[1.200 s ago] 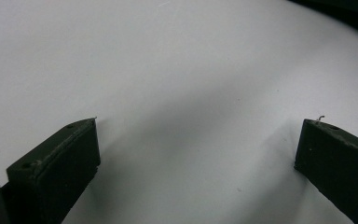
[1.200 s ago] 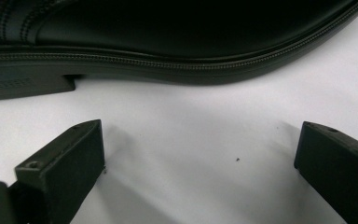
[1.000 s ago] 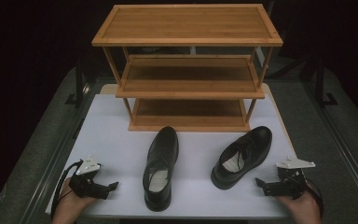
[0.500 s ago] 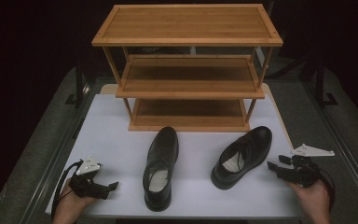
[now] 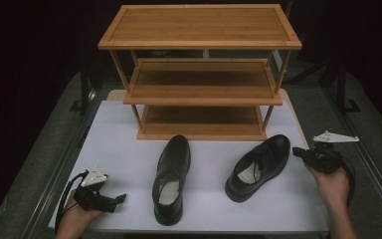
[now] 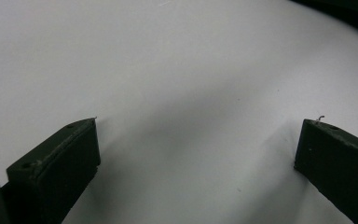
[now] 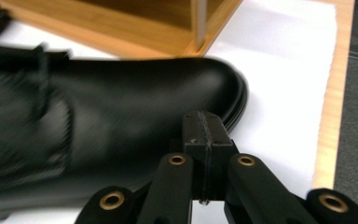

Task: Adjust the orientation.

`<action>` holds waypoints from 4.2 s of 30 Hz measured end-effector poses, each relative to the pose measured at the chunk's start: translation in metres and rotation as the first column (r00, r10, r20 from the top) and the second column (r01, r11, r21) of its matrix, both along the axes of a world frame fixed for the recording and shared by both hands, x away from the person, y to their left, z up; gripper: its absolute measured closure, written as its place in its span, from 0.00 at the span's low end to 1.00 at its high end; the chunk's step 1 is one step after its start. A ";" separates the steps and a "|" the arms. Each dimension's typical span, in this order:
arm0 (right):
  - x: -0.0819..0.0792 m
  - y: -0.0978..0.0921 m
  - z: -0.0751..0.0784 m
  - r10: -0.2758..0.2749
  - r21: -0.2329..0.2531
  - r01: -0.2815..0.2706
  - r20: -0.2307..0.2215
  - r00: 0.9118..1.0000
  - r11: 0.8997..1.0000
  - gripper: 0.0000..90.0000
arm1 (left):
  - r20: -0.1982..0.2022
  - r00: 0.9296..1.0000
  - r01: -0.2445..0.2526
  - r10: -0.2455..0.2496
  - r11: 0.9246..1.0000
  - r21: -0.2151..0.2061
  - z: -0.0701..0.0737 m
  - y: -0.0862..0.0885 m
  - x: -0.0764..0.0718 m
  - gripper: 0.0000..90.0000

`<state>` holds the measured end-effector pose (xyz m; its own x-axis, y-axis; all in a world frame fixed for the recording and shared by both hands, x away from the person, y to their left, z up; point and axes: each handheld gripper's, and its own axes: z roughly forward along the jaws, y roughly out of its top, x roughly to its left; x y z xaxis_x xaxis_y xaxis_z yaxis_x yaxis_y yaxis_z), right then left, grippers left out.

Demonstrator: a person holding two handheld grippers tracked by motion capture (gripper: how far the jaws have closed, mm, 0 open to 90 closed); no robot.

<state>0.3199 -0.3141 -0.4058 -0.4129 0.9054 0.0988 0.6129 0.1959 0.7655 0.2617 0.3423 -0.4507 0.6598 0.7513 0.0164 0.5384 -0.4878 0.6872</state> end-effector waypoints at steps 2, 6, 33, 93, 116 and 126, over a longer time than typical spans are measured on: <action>0.010 0.000 0.000 -0.010 -0.018 0.011 0.010 1.000 1.000 1.00 | 0.000 1.000 0.000 0.000 1.000 0.000 0.000 0.000 0.000 0.00; 0.029 -0.003 -0.002 -0.023 -0.028 0.023 0.002 1.000 0.999 1.00 | 0.000 1.000 0.000 0.000 1.000 0.000 0.000 0.000 0.000 0.00; 0.077 -0.016 -0.034 -0.017 0.021 0.019 -0.083 0.996 1.000 1.00 | -0.003 1.000 0.000 0.000 1.000 -0.002 0.000 0.000 0.000 0.00; -0.007 0.049 -0.019 0.183 0.026 -0.181 -0.066 0.981 0.983 1.00 | -0.001 1.000 0.001 -0.001 1.000 -0.003 0.000 0.000 0.000 0.00; -0.045 0.081 -0.030 0.289 0.049 -0.286 -0.090 0.953 0.957 1.00 | -0.001 1.000 0.001 -0.001 1.000 -0.003 0.000 0.000 0.000 0.00; -0.029 0.090 -0.029 0.298 0.044 -0.295 -0.090 0.950 0.954 1.00 | -0.001 1.000 0.001 -0.001 1.000 -0.002 0.000 0.000 0.000 0.00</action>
